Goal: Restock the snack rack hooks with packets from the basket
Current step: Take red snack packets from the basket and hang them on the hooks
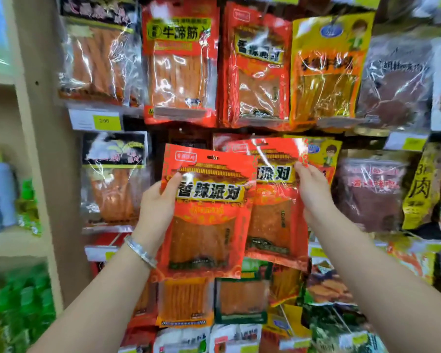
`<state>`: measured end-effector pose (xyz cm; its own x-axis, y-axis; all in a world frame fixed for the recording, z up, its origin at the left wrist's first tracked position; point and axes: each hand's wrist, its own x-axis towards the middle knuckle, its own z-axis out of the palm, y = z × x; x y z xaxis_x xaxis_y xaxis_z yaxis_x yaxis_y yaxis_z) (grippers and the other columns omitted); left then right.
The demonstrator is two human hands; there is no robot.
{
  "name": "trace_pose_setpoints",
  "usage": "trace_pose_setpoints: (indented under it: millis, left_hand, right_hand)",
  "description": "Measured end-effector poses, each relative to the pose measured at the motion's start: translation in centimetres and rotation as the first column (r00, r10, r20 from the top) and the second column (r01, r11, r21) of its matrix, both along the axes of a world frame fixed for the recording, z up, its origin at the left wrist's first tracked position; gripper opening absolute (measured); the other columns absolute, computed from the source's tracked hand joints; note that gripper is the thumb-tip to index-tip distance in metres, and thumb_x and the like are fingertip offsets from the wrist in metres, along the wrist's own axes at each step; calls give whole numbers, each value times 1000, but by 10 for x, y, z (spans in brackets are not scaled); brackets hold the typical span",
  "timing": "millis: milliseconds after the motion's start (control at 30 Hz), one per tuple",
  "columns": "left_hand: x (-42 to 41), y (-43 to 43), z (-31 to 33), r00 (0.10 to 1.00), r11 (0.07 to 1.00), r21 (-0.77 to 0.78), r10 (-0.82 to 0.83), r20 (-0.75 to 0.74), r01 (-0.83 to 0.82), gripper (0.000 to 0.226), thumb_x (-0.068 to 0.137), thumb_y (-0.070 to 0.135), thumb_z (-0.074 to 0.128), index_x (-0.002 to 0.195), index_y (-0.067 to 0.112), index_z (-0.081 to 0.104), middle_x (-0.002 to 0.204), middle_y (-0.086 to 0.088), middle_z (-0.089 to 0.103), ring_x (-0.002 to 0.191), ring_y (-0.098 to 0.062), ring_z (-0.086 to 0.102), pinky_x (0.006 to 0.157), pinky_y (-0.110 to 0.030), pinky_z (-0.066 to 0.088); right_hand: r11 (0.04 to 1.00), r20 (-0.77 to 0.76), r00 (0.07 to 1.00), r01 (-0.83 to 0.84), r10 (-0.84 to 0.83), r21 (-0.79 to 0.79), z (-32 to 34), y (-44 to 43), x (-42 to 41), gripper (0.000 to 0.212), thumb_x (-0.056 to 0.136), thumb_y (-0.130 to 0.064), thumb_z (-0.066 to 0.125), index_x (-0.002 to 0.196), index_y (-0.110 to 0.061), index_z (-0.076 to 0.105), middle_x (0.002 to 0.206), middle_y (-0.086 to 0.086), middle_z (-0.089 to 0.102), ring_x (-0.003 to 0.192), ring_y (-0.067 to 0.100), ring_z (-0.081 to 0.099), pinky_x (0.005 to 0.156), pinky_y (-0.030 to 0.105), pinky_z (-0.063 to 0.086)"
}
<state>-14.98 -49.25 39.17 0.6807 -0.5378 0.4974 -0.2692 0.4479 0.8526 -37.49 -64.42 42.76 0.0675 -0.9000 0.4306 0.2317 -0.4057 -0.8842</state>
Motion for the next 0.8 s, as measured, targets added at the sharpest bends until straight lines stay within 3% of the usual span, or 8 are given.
trace_pose_setpoints:
  millis: [67,100,167,367,500,633,700,800]
  left_hand:
    - [4,-15,6,999,1000,3,0,-35,0,30,89,41,59,78,16,71,76,3,72,69,-13,66,58,-23,51]
    - [6,-22,9,999,1000,-1,-2,-45,2,29,88,41,59,80,15,70,78,-1,69,71,-17,64,62,-28,49]
    - [9,-32,12,999,1000,-12,-9,-54,9,29,87,42,60,82,16,70,80,-4,68,72,-20,64,63,-32,50]
    - [14,-51,13,997,998,-36,-60,-56,58,23,85,42,61,77,25,74,79,-2,72,71,-18,68,59,-29,53]
    - [14,-58,14,994,995,-23,-101,-32,100,24,81,47,61,79,28,75,84,-5,75,74,-21,71,61,-30,56]
    - [11,-64,16,994,996,-14,-87,-60,87,25,80,47,63,75,25,73,85,-11,72,76,-25,70,67,-36,55]
    - [8,-70,16,994,996,-29,-82,-76,80,24,85,42,62,72,25,72,83,-9,72,75,-24,69,66,-35,55]
    - [2,-78,17,991,995,-48,-93,-91,89,23,88,39,61,74,27,75,82,-5,74,75,-21,70,66,-33,56]
  right_hand:
    - [1000,14,1000,-20,20,-6,10,-17,9,32,96,-32,50,120,-12,57,98,-15,64,87,-6,62,71,6,48]
    - [999,21,999,-40,40,-11,14,-26,14,21,96,-31,50,105,-15,60,80,-20,63,67,-11,60,53,5,44]
    - [998,26,997,-66,66,-16,19,-40,22,20,96,-29,50,79,-20,56,56,-18,60,50,-5,58,42,9,40]
    - [984,26,988,-157,155,82,15,-68,45,21,92,-21,53,72,-17,56,58,-6,63,53,9,60,63,25,46]
    - [971,24,985,-175,173,164,0,-82,48,16,92,-27,56,82,-15,61,83,6,68,74,22,63,79,39,48]
    - [999,-47,999,10,-12,-42,-11,-83,46,36,88,-32,63,117,-11,55,114,7,60,98,11,58,81,20,45]
    - [974,-16,993,115,-121,-194,-16,-78,43,33,87,-30,65,113,-18,49,114,2,56,95,3,54,82,16,41]
    - [966,11,993,115,-116,-233,-18,-72,41,15,90,-35,59,98,-22,54,97,-4,61,87,5,57,87,30,46]
